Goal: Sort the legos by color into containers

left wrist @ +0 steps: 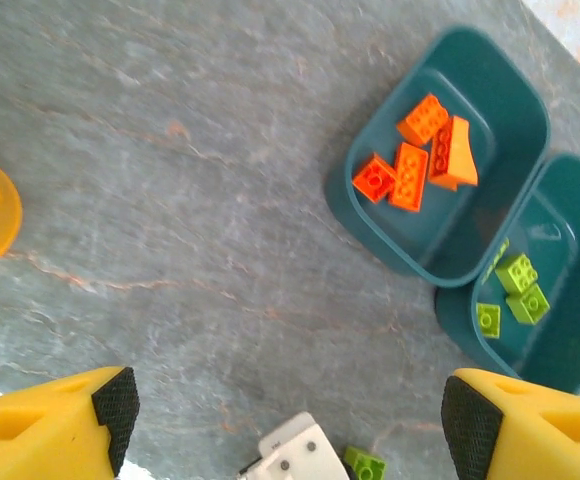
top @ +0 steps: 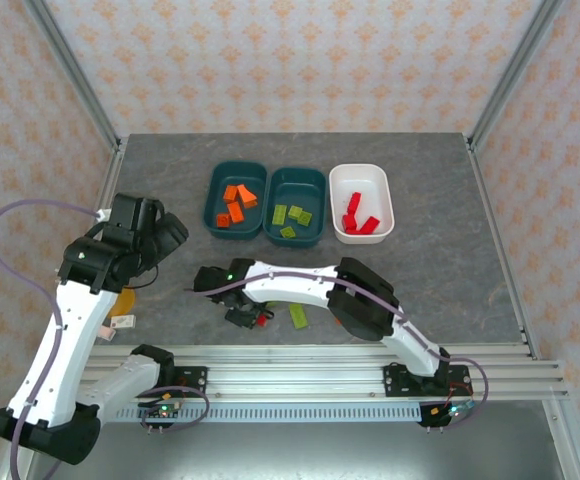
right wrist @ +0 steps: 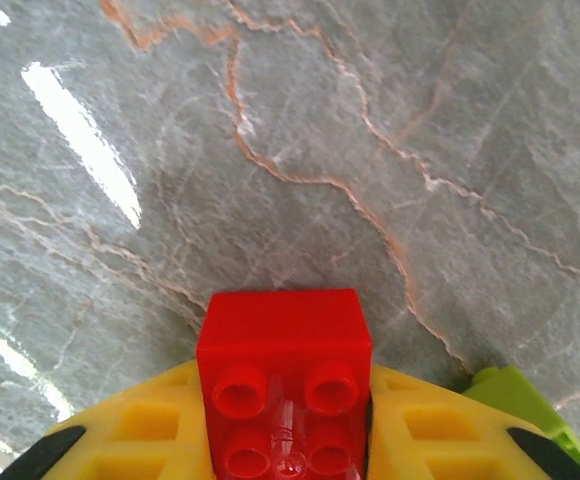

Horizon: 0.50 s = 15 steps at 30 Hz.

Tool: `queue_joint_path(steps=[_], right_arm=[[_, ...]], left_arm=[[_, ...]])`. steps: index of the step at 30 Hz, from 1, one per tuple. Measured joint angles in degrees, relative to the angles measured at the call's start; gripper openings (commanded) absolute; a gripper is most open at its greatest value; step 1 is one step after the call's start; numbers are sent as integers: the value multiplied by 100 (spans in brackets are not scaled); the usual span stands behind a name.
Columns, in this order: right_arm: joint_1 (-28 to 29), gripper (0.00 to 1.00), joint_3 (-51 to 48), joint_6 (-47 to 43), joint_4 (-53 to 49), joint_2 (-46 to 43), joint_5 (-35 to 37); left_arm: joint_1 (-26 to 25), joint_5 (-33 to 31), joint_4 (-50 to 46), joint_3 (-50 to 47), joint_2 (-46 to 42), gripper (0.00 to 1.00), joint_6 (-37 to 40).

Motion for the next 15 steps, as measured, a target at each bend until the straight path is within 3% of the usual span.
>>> queue_joint_path(steps=[4,9,15], right_arm=[[-247,27,-131,267,42,-455,0],[-1132,27,-212,675,155,-1508,22],[-2752,27,-210,1139,273,-2166,280]], left_arm=[[0,494,229,-125,7,83,164],[-74,1220,614,-605,116,82,254],[-1161,1589,1261,-1012,662,82,26]])
